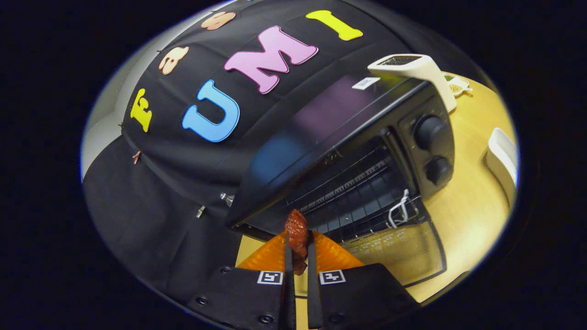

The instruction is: Open the toaster oven, put the food inside, and close the toaster oven door.

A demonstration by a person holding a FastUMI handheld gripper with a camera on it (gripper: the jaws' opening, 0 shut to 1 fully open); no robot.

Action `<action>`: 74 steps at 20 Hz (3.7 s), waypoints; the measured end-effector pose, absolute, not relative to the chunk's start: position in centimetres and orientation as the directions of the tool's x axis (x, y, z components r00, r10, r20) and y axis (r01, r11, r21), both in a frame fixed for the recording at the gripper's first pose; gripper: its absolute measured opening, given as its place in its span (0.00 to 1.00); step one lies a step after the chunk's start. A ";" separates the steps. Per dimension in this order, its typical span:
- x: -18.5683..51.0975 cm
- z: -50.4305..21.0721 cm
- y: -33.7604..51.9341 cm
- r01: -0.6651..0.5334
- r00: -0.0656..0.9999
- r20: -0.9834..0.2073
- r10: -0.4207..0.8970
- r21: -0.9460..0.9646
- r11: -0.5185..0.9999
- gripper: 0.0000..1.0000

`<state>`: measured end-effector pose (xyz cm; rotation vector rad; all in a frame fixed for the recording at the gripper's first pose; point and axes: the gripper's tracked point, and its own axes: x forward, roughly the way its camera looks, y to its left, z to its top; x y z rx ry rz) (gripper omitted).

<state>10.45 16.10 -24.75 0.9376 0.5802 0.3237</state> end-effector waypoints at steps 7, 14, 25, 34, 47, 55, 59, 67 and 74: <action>15.5 -26.8 15.2 -0.002 0.832 -0.274 0.483 0.868 0.496 0.14; 16.6 -29.3 12.3 0.030 0.849 -0.349 0.396 0.781 0.624 0.37; 15.7 -28.2 10.3 0.068 0.874 -0.371 0.314 0.733 0.677 0.96; 12.5 -27.8 7.2 0.093 0.873 -0.416 0.256 0.657 0.748 0.98; 3.3 -27.0 8.7 0.070 0.822 -0.485 0.297 0.605 0.793 0.98; -4.5 -31.5 12.5 0.024 0.701 -0.630 0.333 0.488 0.873 0.98; -6.0 -34.7 13.3 0.011 0.639 -0.719 0.272 0.363 0.932 0.98; -3.9 -37.5 15.0 -0.032 0.601 -0.781 0.169 0.187 0.982 0.99; -3.7 -35.8 14.4 0.006 0.595 -0.788 0.159 0.202 0.979 0.99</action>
